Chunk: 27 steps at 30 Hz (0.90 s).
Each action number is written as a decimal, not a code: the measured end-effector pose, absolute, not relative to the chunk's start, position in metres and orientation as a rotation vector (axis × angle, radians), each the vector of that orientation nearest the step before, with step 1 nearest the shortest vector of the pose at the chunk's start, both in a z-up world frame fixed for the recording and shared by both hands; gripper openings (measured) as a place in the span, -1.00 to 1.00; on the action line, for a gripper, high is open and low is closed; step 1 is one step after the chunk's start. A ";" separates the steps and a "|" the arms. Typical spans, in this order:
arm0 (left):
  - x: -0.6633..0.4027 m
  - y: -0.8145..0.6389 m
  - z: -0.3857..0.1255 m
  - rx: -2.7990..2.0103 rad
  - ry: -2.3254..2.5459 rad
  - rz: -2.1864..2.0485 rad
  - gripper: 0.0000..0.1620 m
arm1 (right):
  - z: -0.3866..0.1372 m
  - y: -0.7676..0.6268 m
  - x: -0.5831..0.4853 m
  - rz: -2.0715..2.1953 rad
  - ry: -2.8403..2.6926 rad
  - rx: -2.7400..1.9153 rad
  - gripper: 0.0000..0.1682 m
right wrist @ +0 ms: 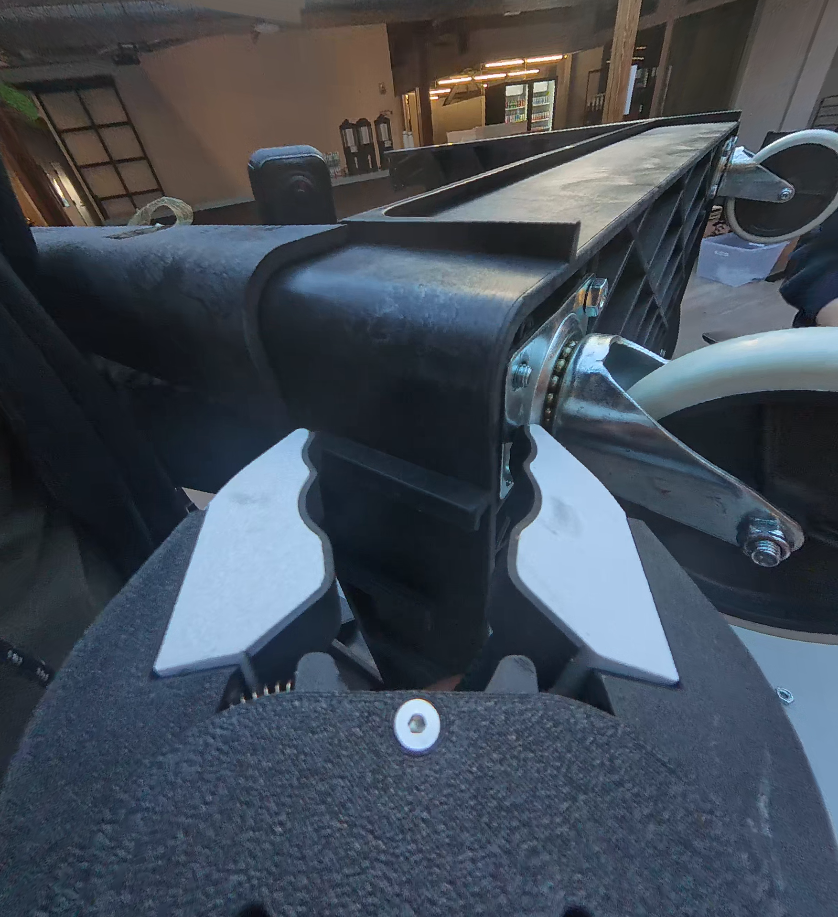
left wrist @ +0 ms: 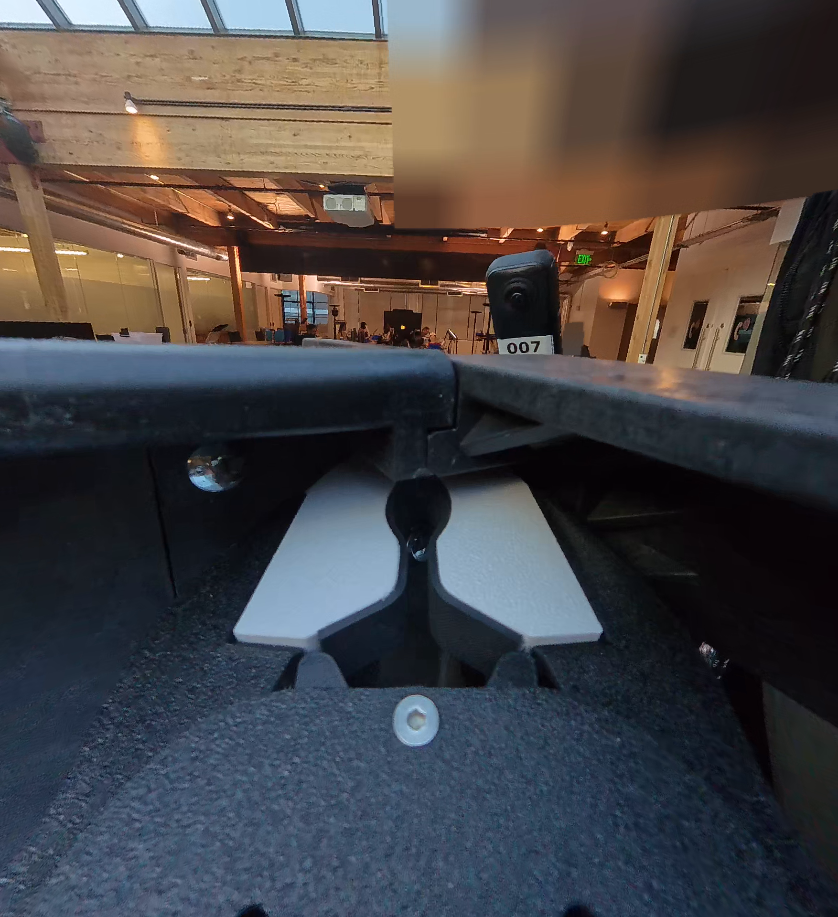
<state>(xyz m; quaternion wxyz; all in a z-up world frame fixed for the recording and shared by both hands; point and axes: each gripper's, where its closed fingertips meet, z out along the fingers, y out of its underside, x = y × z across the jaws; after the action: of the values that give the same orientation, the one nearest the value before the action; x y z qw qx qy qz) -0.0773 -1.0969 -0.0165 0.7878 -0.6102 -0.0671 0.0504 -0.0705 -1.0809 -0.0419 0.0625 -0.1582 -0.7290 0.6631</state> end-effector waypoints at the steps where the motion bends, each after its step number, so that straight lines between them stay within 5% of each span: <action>1: -0.077 -1.097 -0.016 -1.314 -0.146 0.107 -1.00 | -0.042 -1.081 -0.070 1.999 -2.205 -0.479 -0.08; 27: -0.077 -1.097 -0.017 -1.300 -0.160 0.061 -0.99 | -0.041 -1.085 -0.074 1.893 -2.194 -0.625 -0.09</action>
<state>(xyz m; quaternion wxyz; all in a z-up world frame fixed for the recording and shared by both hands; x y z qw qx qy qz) -0.0772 -1.0972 -0.0165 0.7926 -0.6045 -0.0745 0.0284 -0.0738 -1.0854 -0.0412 0.0886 -0.2101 -0.7372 0.6361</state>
